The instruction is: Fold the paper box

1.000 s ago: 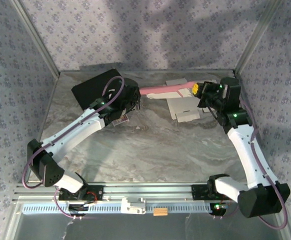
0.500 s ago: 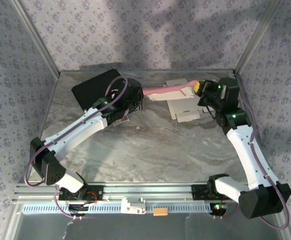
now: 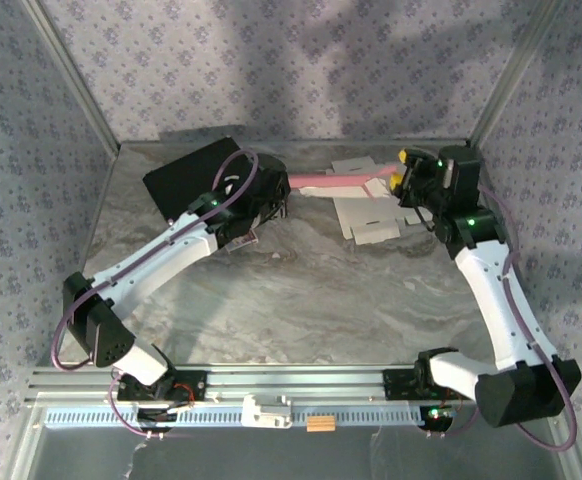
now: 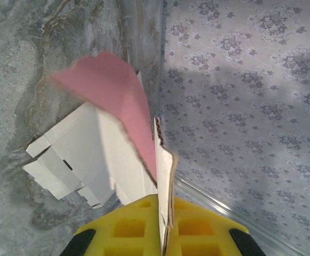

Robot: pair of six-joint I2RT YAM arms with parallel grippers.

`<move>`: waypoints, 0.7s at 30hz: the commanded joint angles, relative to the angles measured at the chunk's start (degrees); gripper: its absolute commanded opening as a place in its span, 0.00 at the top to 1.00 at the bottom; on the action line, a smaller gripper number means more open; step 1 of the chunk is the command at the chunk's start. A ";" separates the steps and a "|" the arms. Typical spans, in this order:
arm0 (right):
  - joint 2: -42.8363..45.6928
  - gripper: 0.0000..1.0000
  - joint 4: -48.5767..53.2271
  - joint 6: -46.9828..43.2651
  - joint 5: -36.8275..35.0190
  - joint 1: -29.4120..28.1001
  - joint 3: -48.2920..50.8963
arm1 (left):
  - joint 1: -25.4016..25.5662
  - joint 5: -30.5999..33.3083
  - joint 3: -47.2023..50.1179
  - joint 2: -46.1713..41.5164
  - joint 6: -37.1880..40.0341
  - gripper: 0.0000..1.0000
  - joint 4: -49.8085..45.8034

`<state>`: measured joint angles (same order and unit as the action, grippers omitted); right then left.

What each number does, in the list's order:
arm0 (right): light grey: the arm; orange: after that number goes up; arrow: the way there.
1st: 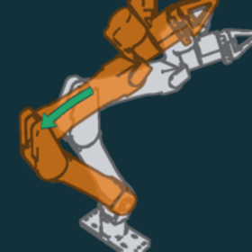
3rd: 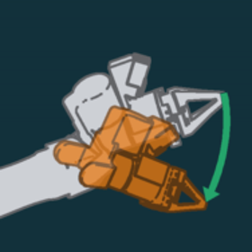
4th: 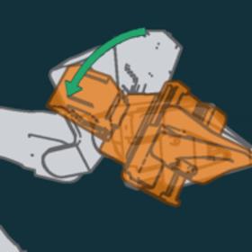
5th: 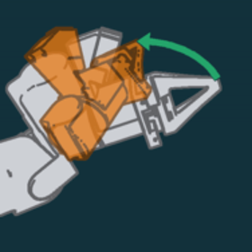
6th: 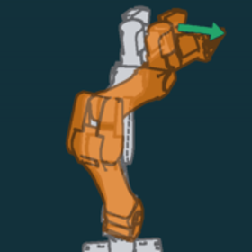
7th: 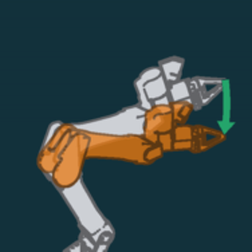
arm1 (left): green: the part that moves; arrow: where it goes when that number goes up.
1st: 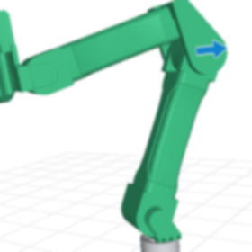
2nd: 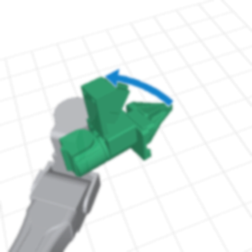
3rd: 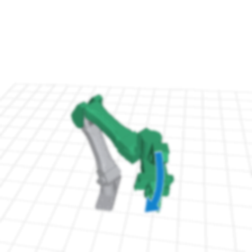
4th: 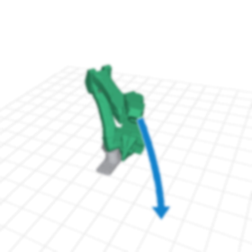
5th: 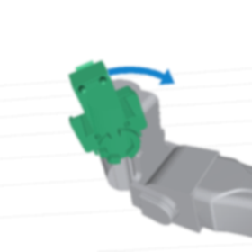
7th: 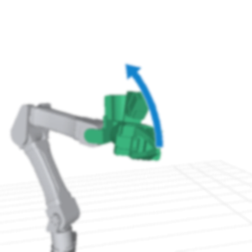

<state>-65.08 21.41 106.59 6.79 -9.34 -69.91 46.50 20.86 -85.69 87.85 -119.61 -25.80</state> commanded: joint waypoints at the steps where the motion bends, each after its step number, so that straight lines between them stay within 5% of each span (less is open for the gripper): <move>1: 5.07 0.43 8.11 -4.64 -1.70 0.22 -0.13 | -0.12 1.59 -3.20 -0.14 -13.33 1.00 -1.12; 9: 14.10 0.37 18.12 -6.04 -1.73 -2.05 5.87 | -0.71 2.48 -5.59 2.11 -13.37 1.00 -0.63; 15: 14.02 0.31 8.35 -4.24 -8.05 -9.79 7.17 | -0.72 1.98 -6.31 3.16 -13.10 1.00 -0.02; 21: 8.12 0.29 7.02 -10.27 -12.77 -17.10 -2.03 | -0.73 2.23 -7.03 3.64 -12.25 1.00 -0.08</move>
<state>-55.66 31.40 99.79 -1.63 -24.14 -66.83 45.98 22.11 -89.86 91.22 -119.61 -25.76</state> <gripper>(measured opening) 0.707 0.068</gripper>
